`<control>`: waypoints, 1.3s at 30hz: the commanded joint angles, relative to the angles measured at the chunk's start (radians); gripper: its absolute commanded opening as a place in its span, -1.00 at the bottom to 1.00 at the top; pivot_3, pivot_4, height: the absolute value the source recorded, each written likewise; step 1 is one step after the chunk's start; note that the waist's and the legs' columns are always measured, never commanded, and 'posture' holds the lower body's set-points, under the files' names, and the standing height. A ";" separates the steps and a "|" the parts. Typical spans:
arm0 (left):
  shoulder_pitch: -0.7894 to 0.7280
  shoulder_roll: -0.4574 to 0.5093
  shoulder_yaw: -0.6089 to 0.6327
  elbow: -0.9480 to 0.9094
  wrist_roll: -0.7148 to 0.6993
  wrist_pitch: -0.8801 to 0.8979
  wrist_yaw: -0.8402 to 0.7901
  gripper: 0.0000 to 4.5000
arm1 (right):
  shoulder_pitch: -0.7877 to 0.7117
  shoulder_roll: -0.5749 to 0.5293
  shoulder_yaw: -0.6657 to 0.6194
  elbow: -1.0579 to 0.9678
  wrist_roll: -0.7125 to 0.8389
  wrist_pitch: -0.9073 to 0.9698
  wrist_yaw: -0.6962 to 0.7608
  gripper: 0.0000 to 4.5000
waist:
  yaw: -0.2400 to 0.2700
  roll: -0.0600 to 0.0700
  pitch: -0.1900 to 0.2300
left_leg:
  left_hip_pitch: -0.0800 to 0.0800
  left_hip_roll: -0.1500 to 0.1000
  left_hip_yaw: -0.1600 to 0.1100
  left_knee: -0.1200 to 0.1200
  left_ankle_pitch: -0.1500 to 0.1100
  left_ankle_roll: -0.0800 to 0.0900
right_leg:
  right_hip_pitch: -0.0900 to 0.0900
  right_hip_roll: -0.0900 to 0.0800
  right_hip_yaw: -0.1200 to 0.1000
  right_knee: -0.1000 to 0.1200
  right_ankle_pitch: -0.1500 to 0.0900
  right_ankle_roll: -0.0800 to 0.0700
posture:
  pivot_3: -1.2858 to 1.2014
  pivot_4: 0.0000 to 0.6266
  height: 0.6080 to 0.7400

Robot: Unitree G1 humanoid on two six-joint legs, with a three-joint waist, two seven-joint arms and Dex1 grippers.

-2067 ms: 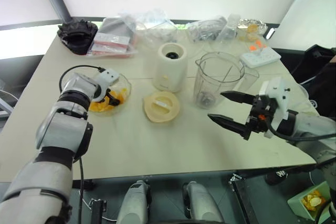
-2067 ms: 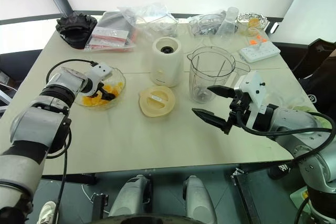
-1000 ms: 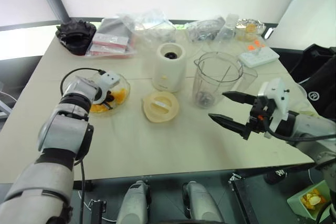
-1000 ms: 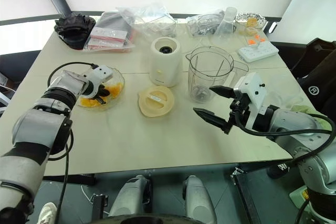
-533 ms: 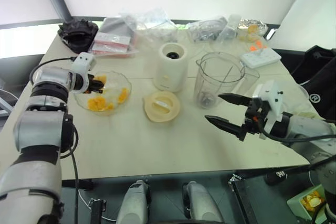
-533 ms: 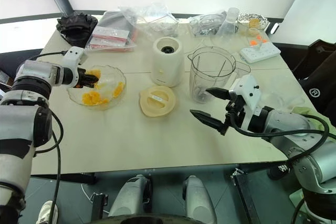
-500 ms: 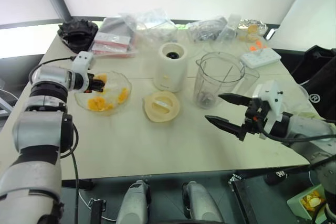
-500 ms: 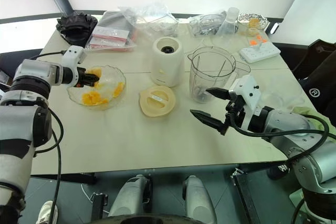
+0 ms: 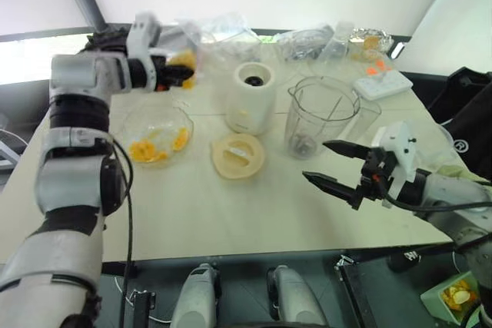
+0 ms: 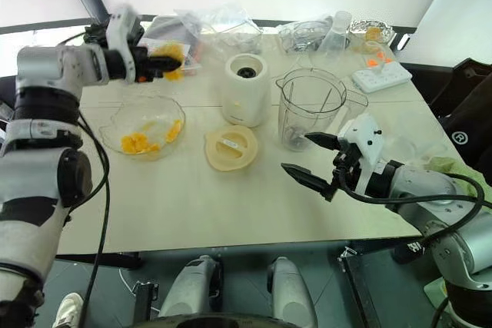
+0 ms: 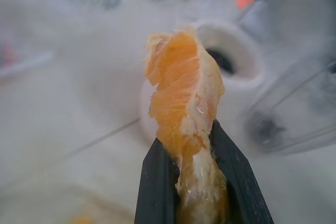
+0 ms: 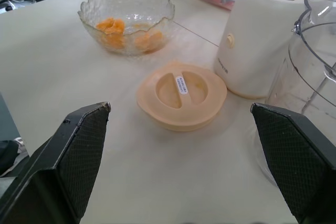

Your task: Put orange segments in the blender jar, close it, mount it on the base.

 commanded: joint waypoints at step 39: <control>-0.109 -0.550 -0.097 0.538 0.230 -0.921 0.044 -0.39 | 0.670 -0.056 -0.124 -0.378 0.132 -0.394 -0.547 1.00 | 0.002 0.001 0.000 | 0.001 0.000 0.000 0.001 0.000 0.000 | 0.001 0.000 0.002 -0.002 -0.003 -0.004 | 0.03 -0.52 1.00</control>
